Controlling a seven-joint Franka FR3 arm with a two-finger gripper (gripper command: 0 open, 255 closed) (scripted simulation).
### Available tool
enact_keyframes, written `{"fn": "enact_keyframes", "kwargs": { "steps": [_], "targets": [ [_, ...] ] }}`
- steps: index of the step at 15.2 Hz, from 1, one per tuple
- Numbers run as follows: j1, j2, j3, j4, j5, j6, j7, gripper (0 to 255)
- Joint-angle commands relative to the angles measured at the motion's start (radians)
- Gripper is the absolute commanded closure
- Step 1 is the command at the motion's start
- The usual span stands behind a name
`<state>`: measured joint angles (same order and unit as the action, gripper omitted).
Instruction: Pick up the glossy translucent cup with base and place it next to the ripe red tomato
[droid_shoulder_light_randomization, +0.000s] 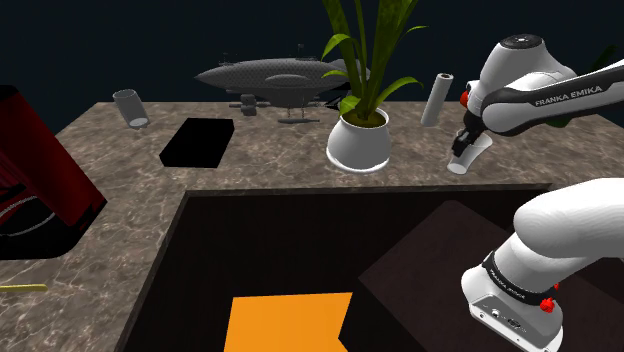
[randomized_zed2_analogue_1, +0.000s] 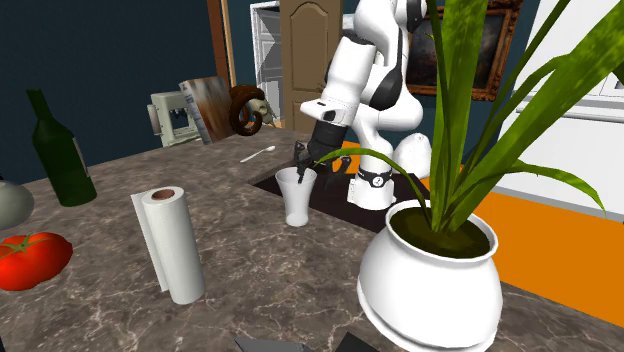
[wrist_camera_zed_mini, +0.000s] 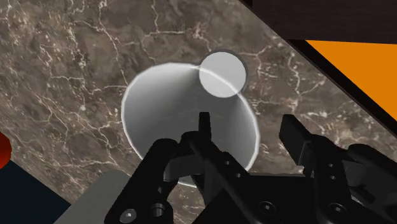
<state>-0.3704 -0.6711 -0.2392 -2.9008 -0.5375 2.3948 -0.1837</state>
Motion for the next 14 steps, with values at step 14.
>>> {"fn": "enact_keyframes", "kwargs": {
  "steps": [14],
  "targets": [
    [0.017, -0.054, 0.008, 0.039, 0.034, -0.090, -0.028, 255]
  ]
}}
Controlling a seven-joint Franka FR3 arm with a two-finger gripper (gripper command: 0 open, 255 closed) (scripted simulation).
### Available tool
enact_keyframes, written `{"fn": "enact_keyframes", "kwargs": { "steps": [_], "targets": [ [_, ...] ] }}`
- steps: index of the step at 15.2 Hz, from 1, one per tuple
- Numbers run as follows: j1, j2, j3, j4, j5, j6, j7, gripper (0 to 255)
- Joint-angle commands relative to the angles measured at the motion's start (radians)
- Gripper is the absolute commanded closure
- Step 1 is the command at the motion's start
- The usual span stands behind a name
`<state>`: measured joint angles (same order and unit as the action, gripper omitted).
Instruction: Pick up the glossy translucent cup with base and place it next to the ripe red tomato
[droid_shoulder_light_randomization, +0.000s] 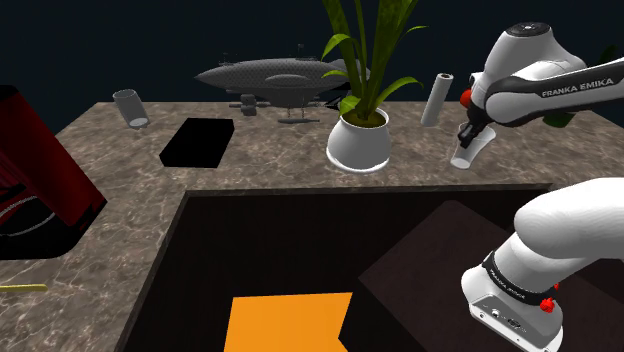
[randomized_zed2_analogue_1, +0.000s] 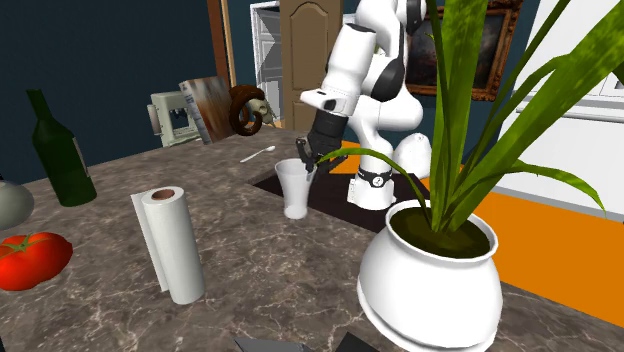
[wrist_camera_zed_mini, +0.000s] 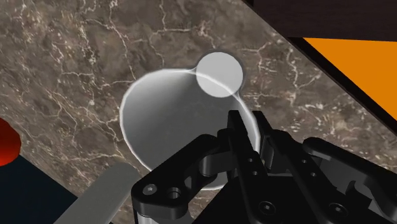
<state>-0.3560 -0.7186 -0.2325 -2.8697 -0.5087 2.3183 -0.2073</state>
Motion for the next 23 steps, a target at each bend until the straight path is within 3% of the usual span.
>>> {"fn": "enact_keyframes", "kwargs": {
  "steps": [1, 23],
  "targets": [
    [0.005, -0.015, 0.003, 0.016, 0.011, -0.031, -0.010, 255],
    [0.048, -0.108, 0.049, 0.258, 0.109, -0.358, -0.096, 255]
  ]
}}
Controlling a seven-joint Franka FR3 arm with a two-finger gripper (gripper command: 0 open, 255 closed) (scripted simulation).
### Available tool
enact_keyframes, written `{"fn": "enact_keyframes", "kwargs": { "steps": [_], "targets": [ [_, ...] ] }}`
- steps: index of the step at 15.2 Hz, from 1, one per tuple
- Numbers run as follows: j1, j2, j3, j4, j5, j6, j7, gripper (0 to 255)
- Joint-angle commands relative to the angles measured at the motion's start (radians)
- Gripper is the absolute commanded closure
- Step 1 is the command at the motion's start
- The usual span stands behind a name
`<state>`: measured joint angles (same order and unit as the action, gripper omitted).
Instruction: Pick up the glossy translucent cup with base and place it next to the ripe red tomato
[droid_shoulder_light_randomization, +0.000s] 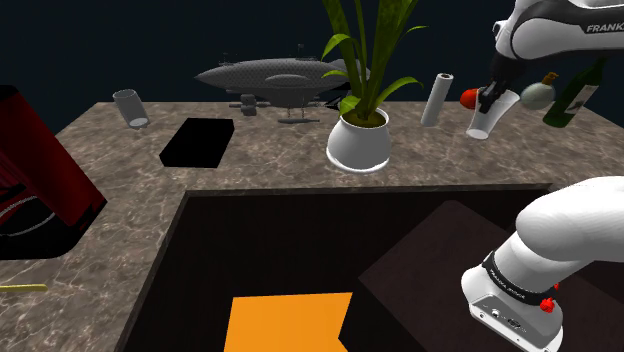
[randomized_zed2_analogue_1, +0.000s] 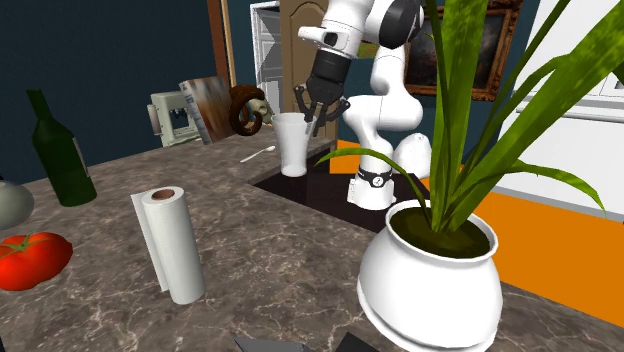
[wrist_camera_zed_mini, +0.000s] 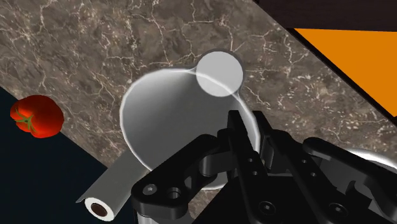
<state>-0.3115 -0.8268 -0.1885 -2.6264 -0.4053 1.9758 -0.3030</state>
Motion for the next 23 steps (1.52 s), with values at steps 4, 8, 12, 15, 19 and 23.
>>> {"fn": "enact_keyframes", "kwargs": {
  "steps": [4, 8, 12, 15, 19, 23],
  "targets": [
    [0.008, 0.000, 0.013, 0.067, 0.018, -0.067, -0.014, 255],
    [0.011, 0.004, 0.021, 0.122, 0.029, -0.116, -0.026, 255],
    [0.011, 0.044, 0.008, 0.184, 0.029, -0.132, -0.048, 255],
    [0.009, 0.149, -0.047, 0.254, 0.014, -0.081, -0.089, 255],
    [0.013, 0.293, -0.118, 0.362, 0.016, -0.024, -0.149, 255],
    [0.022, 0.442, -0.188, 0.487, 0.045, 0.019, -0.220, 255]
  ]
}}
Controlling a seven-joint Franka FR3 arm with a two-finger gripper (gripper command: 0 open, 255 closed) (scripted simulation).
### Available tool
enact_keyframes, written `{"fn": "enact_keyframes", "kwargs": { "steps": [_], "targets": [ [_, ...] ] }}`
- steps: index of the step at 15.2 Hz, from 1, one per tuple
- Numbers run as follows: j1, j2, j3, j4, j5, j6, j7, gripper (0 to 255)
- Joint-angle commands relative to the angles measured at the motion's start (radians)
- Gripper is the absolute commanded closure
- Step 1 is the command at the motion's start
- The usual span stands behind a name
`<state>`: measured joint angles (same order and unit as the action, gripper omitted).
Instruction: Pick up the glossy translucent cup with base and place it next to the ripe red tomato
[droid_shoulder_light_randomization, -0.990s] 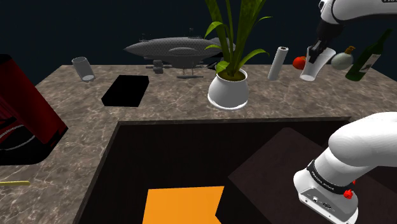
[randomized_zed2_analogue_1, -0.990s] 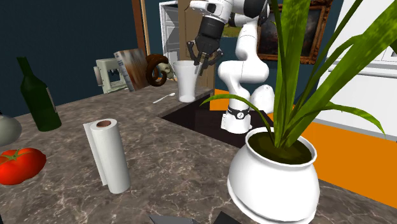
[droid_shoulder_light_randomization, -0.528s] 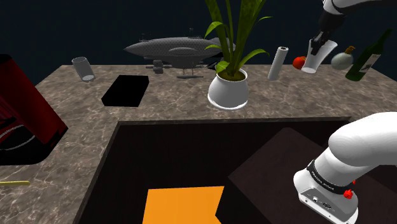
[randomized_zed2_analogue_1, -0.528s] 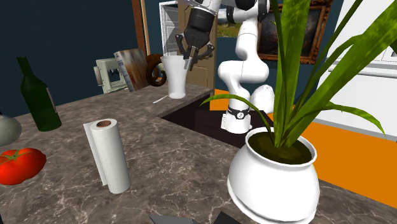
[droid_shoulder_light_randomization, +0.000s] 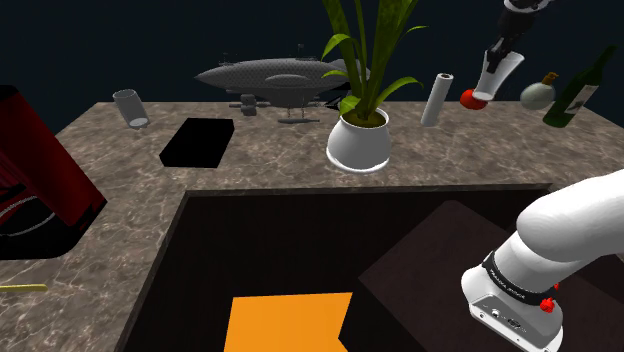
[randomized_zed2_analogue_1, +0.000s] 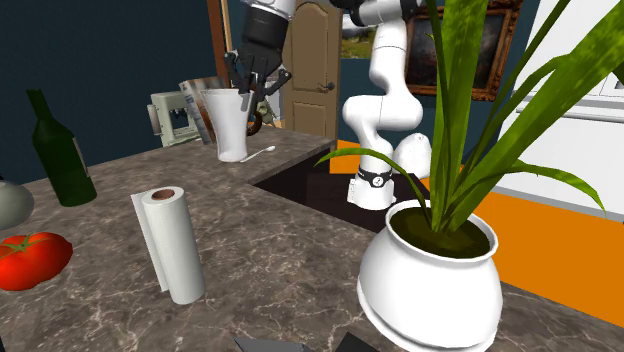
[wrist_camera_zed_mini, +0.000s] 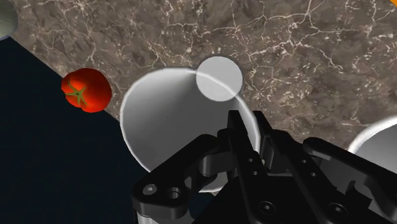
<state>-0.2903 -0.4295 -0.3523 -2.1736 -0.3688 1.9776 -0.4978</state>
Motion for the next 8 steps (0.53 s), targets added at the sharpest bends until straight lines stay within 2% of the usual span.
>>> {"fn": "enact_keyframes", "kwargs": {
  "steps": [1, 8],
  "targets": [
    [0.004, 0.083, -0.041, 0.068, 0.020, 0.026, -0.045, 255],
    [0.002, 0.371, -0.151, 0.342, 0.164, 0.054, -0.209, 255]
  ]
}}
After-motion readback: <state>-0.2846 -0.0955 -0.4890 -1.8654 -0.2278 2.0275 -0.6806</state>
